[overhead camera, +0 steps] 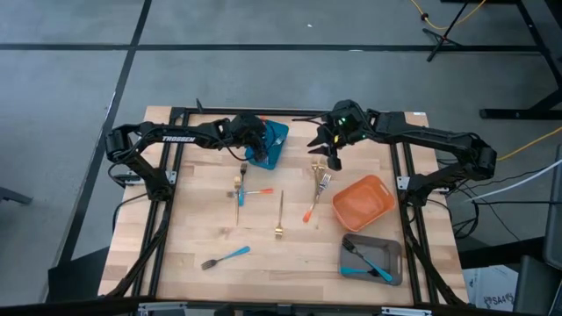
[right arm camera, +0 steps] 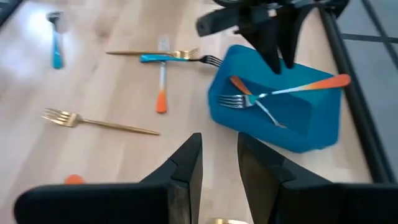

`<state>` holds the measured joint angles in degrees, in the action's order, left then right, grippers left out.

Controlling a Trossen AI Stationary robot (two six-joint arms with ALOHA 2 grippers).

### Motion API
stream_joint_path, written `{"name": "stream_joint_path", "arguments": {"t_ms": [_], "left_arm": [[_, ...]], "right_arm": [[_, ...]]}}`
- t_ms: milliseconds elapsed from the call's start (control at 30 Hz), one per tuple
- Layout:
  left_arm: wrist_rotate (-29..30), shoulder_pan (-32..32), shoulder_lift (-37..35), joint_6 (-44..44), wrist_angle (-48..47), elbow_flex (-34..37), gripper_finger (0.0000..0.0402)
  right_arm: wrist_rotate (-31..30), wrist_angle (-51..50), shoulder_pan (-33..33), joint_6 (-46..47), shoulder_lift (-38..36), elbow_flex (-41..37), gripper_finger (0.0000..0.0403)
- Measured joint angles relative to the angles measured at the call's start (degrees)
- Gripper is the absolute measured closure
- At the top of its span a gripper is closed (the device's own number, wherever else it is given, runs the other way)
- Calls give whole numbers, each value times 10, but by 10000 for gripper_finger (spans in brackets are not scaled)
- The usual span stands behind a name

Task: Sort silverware by color (type)
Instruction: Put the middle right gold fork into the orange bin

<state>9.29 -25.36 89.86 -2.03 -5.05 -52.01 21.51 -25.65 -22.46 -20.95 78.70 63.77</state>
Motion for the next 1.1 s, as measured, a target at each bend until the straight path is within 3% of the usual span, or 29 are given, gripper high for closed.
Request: {"name": "stream_joint_path", "arguments": {"t_ms": [200,467,833,1100], "left_arm": [[0,0,0,-9,0,0,321],[0,5,0,-10,1,0,321],[0,42,0,-10,22,0,321],[0,71,0,-10,22,0,321]], "right_arm": [[55,-3,5,2,0,0,310],[60,-2,64,-3,11,0,310],[19,-6,133,-4,71,0,310],[-28,-50,146,-45,98,0,310]]}}
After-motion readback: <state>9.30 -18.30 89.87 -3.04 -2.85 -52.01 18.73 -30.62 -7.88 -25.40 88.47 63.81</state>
